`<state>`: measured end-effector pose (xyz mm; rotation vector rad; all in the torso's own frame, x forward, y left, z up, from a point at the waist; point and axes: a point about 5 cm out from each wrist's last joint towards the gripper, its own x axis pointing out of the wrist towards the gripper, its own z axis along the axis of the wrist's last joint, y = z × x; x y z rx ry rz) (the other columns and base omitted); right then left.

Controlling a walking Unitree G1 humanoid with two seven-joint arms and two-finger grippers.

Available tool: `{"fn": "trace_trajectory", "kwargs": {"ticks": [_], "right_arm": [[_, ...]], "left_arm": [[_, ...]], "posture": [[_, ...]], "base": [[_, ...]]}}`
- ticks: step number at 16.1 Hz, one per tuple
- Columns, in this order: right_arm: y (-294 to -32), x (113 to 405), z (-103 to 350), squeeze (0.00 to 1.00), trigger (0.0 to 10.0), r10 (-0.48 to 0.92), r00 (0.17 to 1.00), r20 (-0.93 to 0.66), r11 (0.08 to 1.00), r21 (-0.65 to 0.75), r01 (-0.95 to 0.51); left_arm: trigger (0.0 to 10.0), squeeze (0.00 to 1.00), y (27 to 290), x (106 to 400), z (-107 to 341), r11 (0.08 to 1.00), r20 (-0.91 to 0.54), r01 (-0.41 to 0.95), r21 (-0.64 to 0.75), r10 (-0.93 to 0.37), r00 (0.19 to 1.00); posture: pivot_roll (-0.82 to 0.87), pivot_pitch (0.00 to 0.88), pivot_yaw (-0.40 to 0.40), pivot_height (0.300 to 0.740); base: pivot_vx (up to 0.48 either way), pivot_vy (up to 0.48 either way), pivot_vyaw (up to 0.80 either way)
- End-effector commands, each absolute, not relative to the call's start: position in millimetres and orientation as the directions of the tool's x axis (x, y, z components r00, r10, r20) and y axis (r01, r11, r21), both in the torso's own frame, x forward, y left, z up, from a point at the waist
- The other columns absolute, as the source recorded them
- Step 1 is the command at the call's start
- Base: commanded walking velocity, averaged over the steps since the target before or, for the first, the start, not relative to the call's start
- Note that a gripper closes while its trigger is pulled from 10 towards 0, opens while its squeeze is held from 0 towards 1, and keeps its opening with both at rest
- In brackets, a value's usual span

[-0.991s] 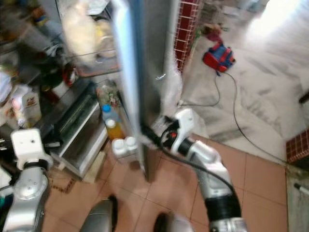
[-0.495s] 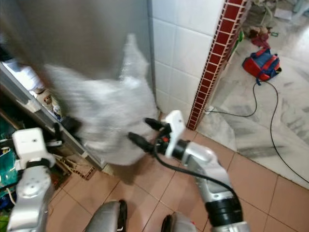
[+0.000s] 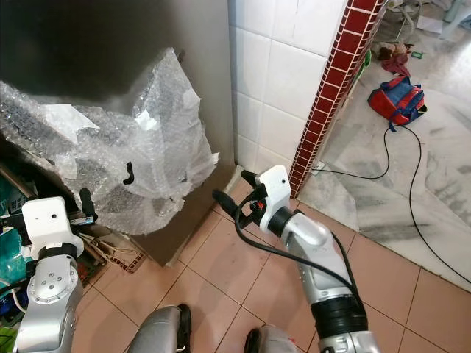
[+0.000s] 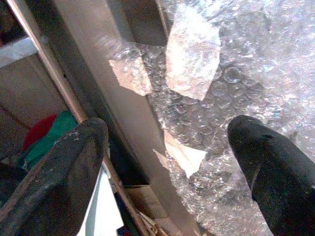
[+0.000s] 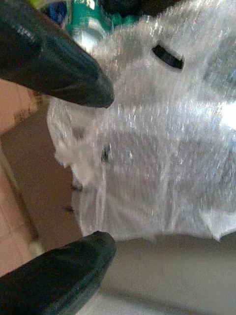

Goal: Restocking fridge

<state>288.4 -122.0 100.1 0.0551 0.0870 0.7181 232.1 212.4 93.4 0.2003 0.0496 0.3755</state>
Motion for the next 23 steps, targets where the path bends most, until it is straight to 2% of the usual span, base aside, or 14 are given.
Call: {"fn": "trace_trajectory", "kwargs": {"ticks": [1,2,4,6,10,13,15,19,21,23], "right_arm": [[-126.0,290.2,98.9,0.00,10.0,0.606,0.793,-0.055,0.795,0.042,-0.605],[-128.0,292.4,99.9,0.00,10.0,0.577,0.816,-0.046,0.817,0.032,-0.576],[-140.8,298.9,104.2,0.00,10.0,0.414,0.910,-0.006,0.910,0.006,-0.414],[-150.2,298.5,102.7,0.00,10.0,0.298,0.955,0.010,0.955,0.010,-0.298],[-149.8,302.0,99.3,0.00,10.0,0.204,0.979,0.006,0.979,0.022,-0.204],[-149.3,304.1,93.4,0.00,10.0,0.144,0.990,-0.006,0.990,0.016,-0.143],[-142.6,304.8,91.2,0.00,10.0,0.126,0.992,-0.004,0.992,0.004,-0.126],[-136.0,304.9,91.9,0.00,10.0,0.154,0.988,0.012,0.988,-0.020,-0.154],[-133.8,304.2,91.8,0.00,10.0,0.214,0.977,0.017,0.977,0.017,-0.214],[-122.4,298.1,90.8,0.00,10.0,0.359,0.933,0.007,0.931,0.072,-0.359]], "left_arm": [[10.0,0.00,210.4,233.4,93.2,0.920,-0.016,-0.324,0.221,0.336,0.942],[10.0,0.00,208.6,234.6,93.2,0.926,-0.017,-0.306,0.222,0.317,0.948],[10.0,0.00,199.0,240.4,90.1,0.956,-0.042,-0.189,0.225,0.204,0.978],[10.0,0.00,194.9,249.3,89.2,0.969,-0.044,-0.133,0.210,0.146,0.988],[10.0,0.00,181.5,267.1,84.6,0.991,-0.078,-0.033,0.130,0.043,0.996],[10.0,0.00,155.3,266.7,83.0,0.988,-0.058,0.139,0.071,-0.135,0.989],[10.0,0.00,147.6,265.7,80.2,0.985,-0.057,0.166,0.052,-0.163,0.985],[10.0,0.00,150.8,264.3,78.5,0.985,-0.055,0.166,0.040,-0.164,0.985],[10.0,0.00,163.0,264.1,78.1,0.994,-0.038,0.058,0.092,-0.055,0.998],[10.0,0.00,189.7,260.8,76.3,0.973,-0.031,-0.154,0.173,0.162,0.986]], "posture": [[0.08,0.111,0.017,0.740],[0.08,0.111,0.017,0.740],[0.07,0.108,0.021,0.740],[0.05,0.094,0.017,0.740],[0.02,0.077,0.021,0.740],[0.02,0.079,0.012,0.740],[0.03,0.067,0.000,0.740],[0.03,0.057,-0.013,0.740],[0.03,0.044,-0.012,0.740],[0.03,0.035,-0.011,0.740]], "base": [[0.000,0.000,0.00],[0.000,0.000,0.00],[0.000,0.000,0.00],[0.000,0.000,0.00],[0.000,0.000,-0.55],[0.086,0.000,-0.80],[0.255,0.000,-0.80],[0.264,0.000,-0.80],[0.000,0.000,-0.40],[0.000,0.000,0.00]]}}
